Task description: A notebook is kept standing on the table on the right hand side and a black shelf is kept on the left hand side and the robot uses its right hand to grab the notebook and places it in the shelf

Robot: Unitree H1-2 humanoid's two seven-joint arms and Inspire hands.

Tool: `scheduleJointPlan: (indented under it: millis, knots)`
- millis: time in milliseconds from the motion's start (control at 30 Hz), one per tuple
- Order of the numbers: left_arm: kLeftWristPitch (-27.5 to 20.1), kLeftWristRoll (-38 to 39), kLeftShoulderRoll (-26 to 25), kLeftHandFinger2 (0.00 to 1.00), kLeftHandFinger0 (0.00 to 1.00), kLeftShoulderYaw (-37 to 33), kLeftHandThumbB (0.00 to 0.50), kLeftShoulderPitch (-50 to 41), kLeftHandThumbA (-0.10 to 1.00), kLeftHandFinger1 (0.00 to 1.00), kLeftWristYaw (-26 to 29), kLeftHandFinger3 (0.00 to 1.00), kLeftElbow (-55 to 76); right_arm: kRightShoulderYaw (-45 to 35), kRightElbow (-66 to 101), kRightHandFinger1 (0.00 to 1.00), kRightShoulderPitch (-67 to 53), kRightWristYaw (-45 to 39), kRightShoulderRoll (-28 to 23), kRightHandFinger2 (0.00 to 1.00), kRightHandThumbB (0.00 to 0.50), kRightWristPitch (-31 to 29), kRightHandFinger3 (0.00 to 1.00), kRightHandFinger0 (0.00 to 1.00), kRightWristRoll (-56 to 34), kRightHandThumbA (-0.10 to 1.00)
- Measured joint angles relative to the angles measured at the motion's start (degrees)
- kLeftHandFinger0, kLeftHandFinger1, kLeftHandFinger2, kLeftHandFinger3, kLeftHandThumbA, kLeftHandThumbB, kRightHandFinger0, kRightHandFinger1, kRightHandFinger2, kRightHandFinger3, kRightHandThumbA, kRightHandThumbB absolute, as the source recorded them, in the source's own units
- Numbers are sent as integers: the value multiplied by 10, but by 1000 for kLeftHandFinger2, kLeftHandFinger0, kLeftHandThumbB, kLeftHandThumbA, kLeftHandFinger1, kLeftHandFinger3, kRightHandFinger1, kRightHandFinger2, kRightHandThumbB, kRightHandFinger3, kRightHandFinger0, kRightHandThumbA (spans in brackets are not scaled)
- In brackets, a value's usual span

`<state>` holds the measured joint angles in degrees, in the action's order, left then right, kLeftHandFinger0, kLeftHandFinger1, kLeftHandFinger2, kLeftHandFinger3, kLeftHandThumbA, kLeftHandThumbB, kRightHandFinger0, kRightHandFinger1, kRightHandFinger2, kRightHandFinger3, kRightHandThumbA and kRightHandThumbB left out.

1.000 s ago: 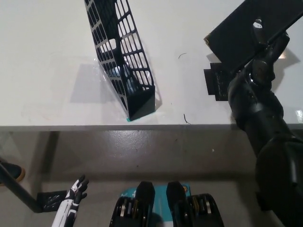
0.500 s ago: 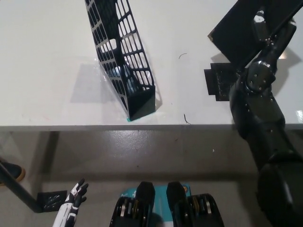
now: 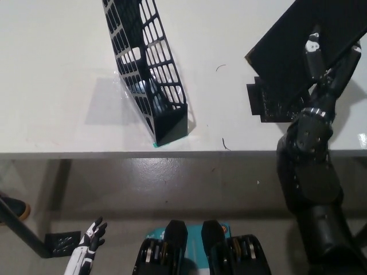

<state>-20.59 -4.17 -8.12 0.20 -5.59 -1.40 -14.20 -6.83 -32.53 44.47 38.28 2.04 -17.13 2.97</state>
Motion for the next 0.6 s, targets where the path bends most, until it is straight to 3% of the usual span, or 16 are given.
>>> scheduleJointPlan:
  millis: [100,333,600]
  knots:
    - [0,0,0,1000,1000,0,137,0,1000,1000,0,1000,0,18,49,89,-18,-5,6,585,87,11,729,0,12,-100]
    - [0,0,0,1000,1000,0,136,0,1000,1000,0,1000,0,74,164,113,-23,-23,9,628,89,37,802,0,50,-100]
    - [0,-1,-1,1000,1000,0,116,4,1000,1000,0,1000,1,150,303,128,17,-63,16,663,105,72,807,0,120,-100]
